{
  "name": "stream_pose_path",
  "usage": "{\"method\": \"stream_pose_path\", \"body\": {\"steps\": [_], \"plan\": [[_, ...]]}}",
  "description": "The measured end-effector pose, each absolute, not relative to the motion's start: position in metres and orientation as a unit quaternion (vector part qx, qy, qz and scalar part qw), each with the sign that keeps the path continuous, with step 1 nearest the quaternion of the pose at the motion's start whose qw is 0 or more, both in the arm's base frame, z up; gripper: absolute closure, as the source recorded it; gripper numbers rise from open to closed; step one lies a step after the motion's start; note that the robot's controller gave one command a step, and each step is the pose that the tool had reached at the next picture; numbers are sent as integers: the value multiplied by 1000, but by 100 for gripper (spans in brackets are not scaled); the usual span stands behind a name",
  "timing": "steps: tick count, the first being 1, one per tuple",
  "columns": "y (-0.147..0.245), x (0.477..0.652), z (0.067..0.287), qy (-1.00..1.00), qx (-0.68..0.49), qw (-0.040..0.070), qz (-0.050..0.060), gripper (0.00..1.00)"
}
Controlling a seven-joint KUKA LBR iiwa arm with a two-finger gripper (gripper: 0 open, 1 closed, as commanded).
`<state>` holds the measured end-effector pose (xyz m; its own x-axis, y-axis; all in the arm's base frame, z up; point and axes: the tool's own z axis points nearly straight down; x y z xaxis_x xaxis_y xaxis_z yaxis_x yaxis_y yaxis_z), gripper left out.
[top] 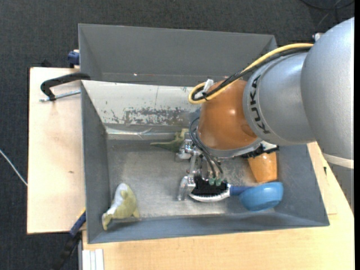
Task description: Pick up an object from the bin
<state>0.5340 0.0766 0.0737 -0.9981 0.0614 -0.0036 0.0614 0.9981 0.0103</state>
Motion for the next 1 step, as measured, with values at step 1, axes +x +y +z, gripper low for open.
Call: {"method": "stream_pose_path", "body": {"steps": [1], "plan": [[32, 496, 101, 997, 75, -1, 0, 0]]}}
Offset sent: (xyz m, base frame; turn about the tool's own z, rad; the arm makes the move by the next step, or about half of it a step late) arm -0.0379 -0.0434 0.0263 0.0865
